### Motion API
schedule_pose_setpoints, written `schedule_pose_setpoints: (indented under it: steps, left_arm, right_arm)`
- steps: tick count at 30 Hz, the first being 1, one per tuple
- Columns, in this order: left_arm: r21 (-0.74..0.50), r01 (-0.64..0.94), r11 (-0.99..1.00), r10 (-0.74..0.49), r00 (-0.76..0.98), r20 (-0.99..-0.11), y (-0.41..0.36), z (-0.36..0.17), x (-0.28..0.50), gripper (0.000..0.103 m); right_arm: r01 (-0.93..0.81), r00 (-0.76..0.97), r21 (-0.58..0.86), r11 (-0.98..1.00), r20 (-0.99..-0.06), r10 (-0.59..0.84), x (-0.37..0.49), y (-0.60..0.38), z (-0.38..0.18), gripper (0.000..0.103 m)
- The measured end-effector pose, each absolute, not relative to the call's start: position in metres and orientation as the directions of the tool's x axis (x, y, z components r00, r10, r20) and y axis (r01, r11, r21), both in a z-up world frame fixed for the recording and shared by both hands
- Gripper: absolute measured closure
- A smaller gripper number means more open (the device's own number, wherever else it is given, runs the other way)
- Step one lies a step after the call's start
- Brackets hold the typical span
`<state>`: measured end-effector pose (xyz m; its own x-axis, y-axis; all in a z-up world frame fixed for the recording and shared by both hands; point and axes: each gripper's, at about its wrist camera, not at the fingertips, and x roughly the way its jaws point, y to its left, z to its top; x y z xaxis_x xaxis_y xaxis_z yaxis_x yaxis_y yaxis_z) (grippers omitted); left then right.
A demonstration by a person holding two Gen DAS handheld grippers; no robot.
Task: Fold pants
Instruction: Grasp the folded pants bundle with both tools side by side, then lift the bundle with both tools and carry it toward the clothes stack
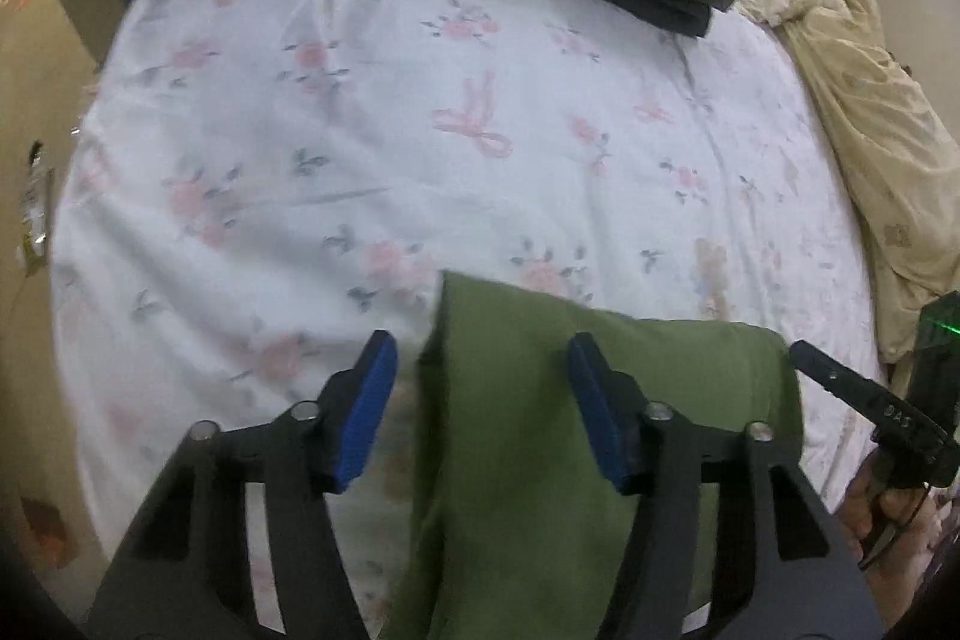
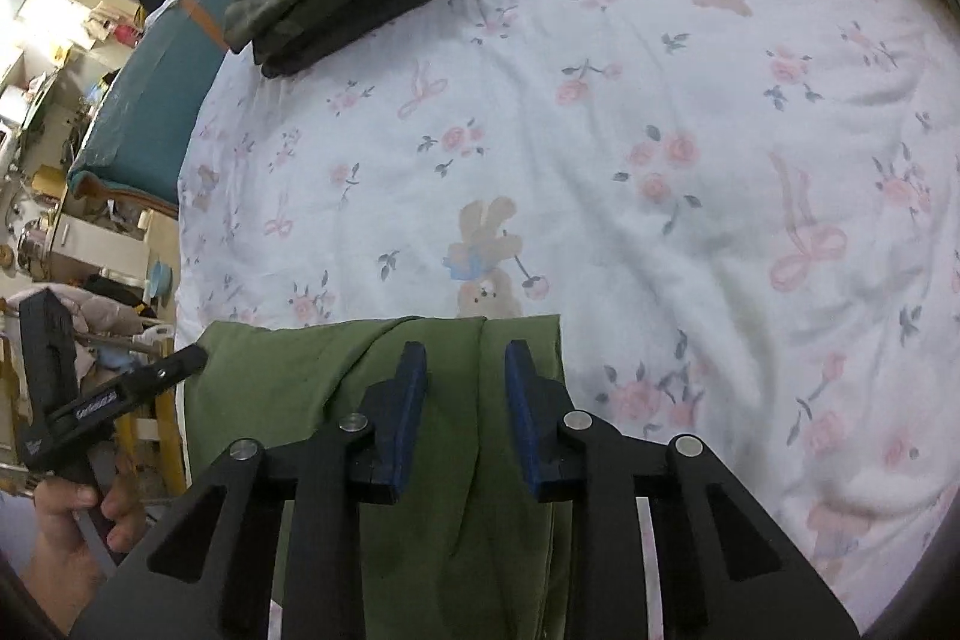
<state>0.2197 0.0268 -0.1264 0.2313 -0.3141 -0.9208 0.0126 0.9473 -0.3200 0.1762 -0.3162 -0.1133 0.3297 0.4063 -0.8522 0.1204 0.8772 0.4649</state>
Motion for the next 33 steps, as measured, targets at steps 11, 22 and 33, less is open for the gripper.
schedule_pose_setpoints:
  steps: [11, 22, 33]
  left_arm:
    - [-0.277, 0.134, 0.951, -0.305, 0.287, -0.908, 0.004, -0.102, 0.205, 0.1]
    - [-0.194, 0.124, 0.973, -0.223, 0.298, -0.928, 0.0, -0.107, 0.206, 0.094]
    - [-0.183, 0.16, 0.97, -0.222, 0.278, -0.935, -0.004, -0.112, 0.203, 0.1]
  right_arm:
    - [0.046, 0.379, 0.417, 0.908, -0.848, 0.37, 0.164, -0.321, -0.091, 0.103]
    - [0.135, 0.355, 0.269, 0.954, -0.912, 0.207, 0.164, -0.322, -0.1, 0.102]
    - [-0.066, 0.362, 0.401, 0.914, -0.843, 0.397, 0.187, -0.26, -0.1, 0.096]
